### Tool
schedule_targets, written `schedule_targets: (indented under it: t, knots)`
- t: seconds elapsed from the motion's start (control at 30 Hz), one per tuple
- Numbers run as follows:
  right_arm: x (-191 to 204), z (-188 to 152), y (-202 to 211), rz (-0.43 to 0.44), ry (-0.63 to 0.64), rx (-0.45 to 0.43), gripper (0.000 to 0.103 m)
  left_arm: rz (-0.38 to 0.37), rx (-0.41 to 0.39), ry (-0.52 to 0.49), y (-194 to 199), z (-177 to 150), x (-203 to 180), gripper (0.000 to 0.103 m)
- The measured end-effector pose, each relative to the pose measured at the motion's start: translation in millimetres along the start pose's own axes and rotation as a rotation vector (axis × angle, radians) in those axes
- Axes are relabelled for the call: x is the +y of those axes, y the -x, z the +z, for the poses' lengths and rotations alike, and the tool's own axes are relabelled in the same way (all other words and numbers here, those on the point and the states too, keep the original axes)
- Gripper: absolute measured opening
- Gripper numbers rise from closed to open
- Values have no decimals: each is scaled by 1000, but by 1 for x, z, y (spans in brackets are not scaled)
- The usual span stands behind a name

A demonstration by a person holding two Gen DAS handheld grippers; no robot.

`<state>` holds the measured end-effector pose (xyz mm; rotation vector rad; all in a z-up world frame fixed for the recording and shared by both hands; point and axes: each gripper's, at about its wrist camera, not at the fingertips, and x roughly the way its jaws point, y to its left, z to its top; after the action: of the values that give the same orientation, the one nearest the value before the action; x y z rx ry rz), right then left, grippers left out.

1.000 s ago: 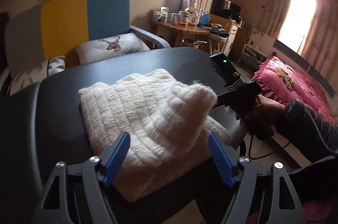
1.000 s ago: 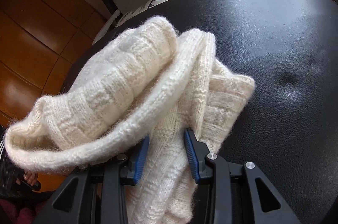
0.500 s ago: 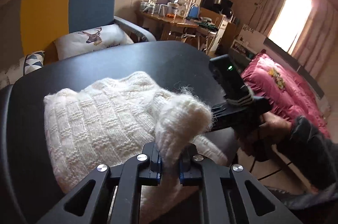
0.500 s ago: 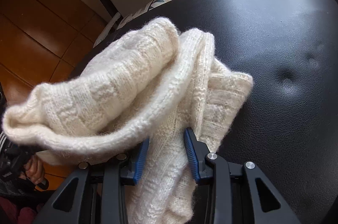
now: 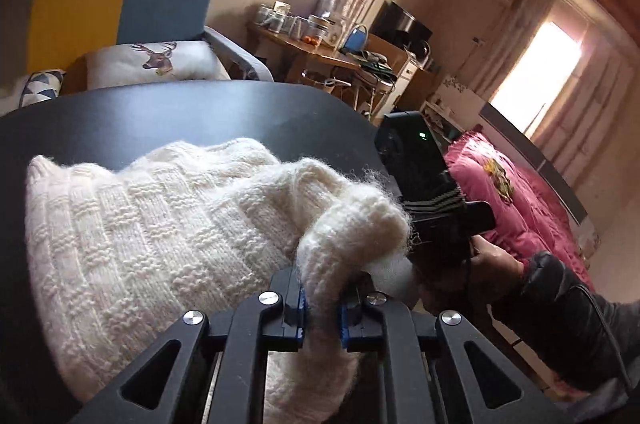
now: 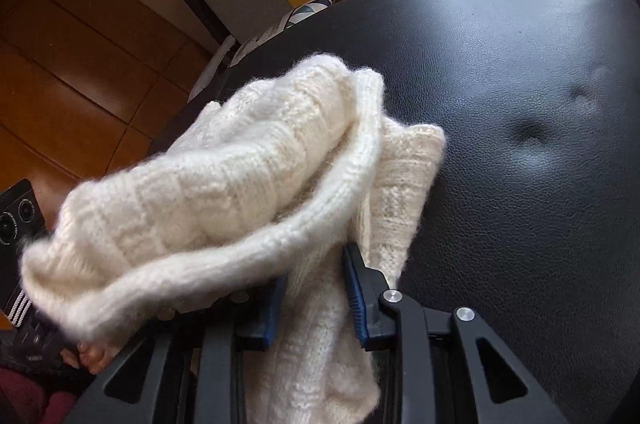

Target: Fold clothes

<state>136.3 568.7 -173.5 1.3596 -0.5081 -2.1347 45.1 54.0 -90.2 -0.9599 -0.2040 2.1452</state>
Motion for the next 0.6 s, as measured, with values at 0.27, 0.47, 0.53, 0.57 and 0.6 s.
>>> schedule_targets:
  t: [0.27, 0.47, 0.53, 0.57, 0.6]
  knots:
    - [60, -81, 40, -70, 180, 106, 30, 22, -13, -34, 1, -4, -9, 13]
    - [72, -110, 33, -103, 188, 136, 31, 1, 135, -153, -37, -18, -21, 15]
    - [77, -114, 32, -102, 191, 135, 31, 20, 144, -200, -37, -23, -23, 15]
    - [82, -114, 32, -106, 198, 138, 31, 30, 146, -225, -35, -26, -23, 15]
    - [82, -115, 34, -98, 190, 139, 31, 41, 148, -249, -34, -28, -24, 16]
